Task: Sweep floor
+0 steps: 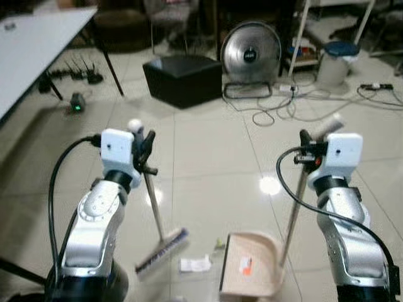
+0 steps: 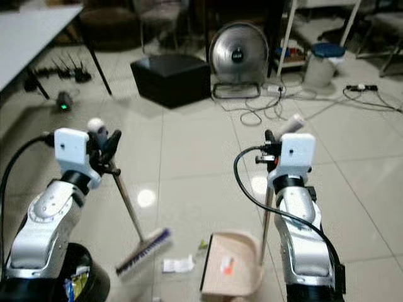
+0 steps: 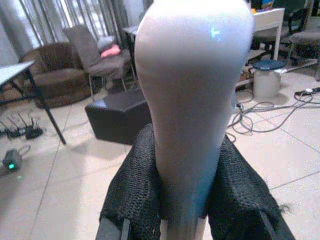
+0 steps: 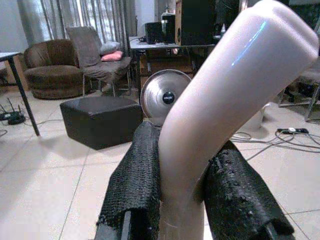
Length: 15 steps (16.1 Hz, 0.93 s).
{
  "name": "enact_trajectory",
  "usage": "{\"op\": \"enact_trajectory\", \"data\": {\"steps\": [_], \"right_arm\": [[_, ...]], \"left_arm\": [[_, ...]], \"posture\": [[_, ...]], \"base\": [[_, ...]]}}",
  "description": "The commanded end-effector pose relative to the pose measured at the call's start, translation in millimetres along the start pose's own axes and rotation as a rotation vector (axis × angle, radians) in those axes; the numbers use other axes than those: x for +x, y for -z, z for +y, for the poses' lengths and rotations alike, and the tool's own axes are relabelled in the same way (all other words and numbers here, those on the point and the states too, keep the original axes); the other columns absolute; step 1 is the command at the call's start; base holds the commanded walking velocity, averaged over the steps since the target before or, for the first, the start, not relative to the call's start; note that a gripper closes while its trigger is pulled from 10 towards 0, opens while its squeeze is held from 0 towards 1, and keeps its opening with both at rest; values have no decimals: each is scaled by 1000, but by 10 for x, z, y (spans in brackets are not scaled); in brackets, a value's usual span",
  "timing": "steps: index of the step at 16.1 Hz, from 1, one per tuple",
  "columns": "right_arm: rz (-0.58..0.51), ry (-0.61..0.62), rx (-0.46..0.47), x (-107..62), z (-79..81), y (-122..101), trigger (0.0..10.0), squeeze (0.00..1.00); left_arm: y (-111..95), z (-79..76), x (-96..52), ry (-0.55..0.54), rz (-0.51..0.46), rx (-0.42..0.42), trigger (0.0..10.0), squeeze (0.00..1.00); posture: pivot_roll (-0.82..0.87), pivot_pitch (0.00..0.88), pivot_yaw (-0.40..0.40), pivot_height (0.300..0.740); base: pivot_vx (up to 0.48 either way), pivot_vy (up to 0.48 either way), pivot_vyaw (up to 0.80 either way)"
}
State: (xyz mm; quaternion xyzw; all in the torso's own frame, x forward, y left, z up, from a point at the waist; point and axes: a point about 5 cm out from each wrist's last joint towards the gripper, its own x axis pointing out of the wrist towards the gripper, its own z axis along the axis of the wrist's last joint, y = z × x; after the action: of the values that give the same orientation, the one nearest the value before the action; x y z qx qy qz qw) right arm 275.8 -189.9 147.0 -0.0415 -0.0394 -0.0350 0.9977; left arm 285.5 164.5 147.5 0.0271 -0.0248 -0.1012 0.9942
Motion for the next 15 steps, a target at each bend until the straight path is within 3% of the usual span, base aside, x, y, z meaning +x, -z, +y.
{"op": "enact_trajectory", "data": {"steps": [1, 5, 8, 11, 15], "right_arm": [[-41, 2, -4, 16, -12, -87, 10000, 0], [-39, -5, -5, 2, -1, -72, 10000, 0], [-35, -4, -62, -32, -12, -21, 10000, 0], [-49, -71, -147, 32, 75, 113, 10000, 0], [-92, -87, -185, 179, 153, 236, 10000, 0]], "left_arm": [[-114, -4, 17, 11, -50, 11, 10000, 0], [-90, 14, -2, 7, -45, 4, 10000, 0], [13, 84, -33, -37, 0, 44, 10000, 0], [140, 151, -4, -127, 6, 57, 10000, 0], [267, 176, 137, -252, -30, -39, 10000, 0]], "posture": [[55, 42, 84, 740], [57, 43, 84, 740], [56, 67, 98, 740], [66, 96, 98, 740], [87, 167, 115, 740]], "base": [[319, 0, 0], [158, 0, 0], [0, 0, 0], [0, 0, 0], [0, 0, 0]]}}
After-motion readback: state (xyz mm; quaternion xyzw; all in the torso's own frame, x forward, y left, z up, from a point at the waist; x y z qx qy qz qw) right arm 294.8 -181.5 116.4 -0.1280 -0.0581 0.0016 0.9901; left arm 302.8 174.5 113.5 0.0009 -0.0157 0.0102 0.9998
